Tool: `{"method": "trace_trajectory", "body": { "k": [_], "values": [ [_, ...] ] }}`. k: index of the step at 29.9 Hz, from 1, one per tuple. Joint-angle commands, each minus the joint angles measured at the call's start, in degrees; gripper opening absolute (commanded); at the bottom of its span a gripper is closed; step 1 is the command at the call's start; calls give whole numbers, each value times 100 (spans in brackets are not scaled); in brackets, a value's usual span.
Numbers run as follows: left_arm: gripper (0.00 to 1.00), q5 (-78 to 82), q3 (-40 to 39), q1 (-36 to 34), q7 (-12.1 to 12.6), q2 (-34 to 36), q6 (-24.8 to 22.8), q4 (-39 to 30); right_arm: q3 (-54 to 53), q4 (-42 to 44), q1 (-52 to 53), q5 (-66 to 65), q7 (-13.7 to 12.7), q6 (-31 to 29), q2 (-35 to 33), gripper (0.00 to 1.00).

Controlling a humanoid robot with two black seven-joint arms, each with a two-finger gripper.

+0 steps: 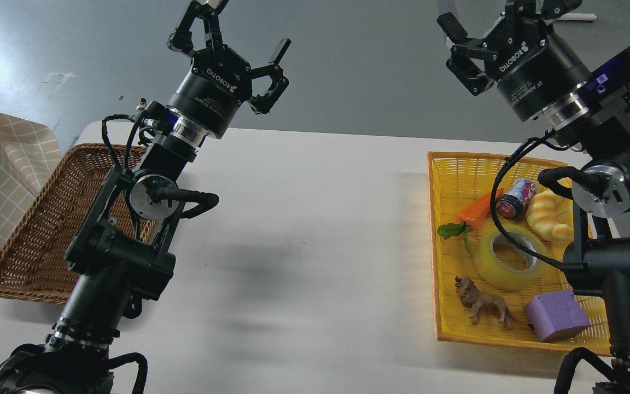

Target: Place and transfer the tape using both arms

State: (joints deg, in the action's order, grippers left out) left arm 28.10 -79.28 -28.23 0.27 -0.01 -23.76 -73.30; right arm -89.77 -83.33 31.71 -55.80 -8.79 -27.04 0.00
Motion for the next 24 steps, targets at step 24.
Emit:
{"method": "trace_trajectory", "body": {
  "k": [24],
  "values": [
    [98, -7, 1, 98, 0, 1, -24, -9, 162, -69, -60, 8, 0, -12, 0, 100]
  ]
}}
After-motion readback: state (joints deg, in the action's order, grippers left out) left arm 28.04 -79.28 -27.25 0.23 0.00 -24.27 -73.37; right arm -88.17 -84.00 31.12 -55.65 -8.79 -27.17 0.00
